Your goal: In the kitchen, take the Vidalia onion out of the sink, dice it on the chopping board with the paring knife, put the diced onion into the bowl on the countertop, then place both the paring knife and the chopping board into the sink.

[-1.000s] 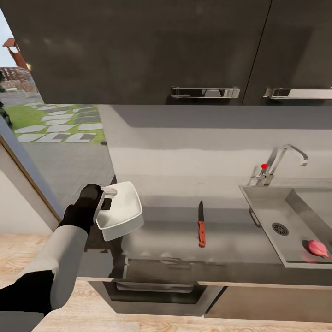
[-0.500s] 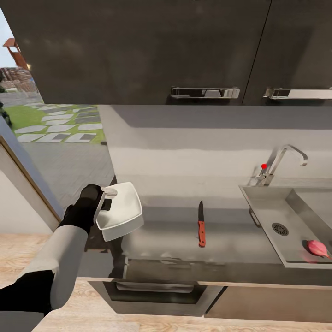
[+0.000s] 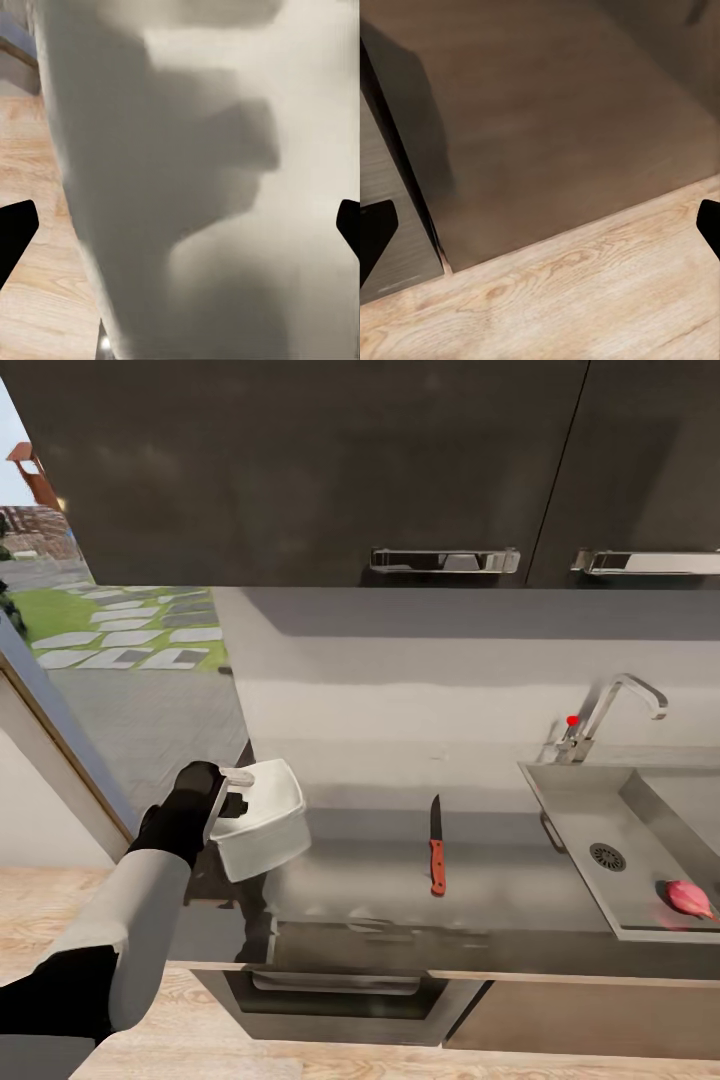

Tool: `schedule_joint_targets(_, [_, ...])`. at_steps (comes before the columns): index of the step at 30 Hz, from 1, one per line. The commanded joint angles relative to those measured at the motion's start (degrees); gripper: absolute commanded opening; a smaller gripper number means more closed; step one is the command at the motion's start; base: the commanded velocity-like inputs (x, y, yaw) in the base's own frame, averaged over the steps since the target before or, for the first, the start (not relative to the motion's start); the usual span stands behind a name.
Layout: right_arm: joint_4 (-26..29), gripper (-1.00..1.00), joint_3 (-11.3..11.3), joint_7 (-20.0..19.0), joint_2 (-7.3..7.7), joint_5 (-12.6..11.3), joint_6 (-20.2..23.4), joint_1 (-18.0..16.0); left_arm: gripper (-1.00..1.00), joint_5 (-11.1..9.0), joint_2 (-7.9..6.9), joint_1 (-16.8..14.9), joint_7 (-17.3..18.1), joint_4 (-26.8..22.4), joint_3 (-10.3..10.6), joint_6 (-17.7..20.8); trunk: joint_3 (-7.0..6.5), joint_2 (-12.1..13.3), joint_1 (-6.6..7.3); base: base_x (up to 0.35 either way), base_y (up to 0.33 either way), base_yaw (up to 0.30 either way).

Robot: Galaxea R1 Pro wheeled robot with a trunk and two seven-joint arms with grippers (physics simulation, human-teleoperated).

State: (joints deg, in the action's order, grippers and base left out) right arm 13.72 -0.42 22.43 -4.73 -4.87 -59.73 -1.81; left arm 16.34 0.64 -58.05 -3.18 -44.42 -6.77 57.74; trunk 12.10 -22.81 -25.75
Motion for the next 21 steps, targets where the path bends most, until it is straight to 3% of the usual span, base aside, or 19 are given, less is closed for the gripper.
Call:
schedule_joint_targets(1, [0.0, 1.00, 0.0, -0.4, -0.01, -0.5, -0.3, 0.0, 1.00, -0.3, 0.06, -0.1, -0.3, 0.0, -0.2, 0.2, 0.11, -0.1, -0.03, 0.000, 0.000, 0.000])
schedule_joint_targets(17, [0.0, 1.00, 0.0, -0.4, 0.06, -0.5, -0.3, 0.0, 1.00, -0.1, 0.02, -0.1, -0.3, -0.4, -0.7, 0.2, 0.11, -0.1, -0.03, 0.000, 0.000, 0.000])
schedule_joint_targets(21, [0.0, 1.00, 0.0, -0.4, 0.07, -0.5, -0.3, 0.0, 1.00, -0.2, -0.02, -0.1, -0.3, -4.7, -0.6, 0.4, 0.11, -0.1, -0.03, 0.000, 0.000, 0.000])
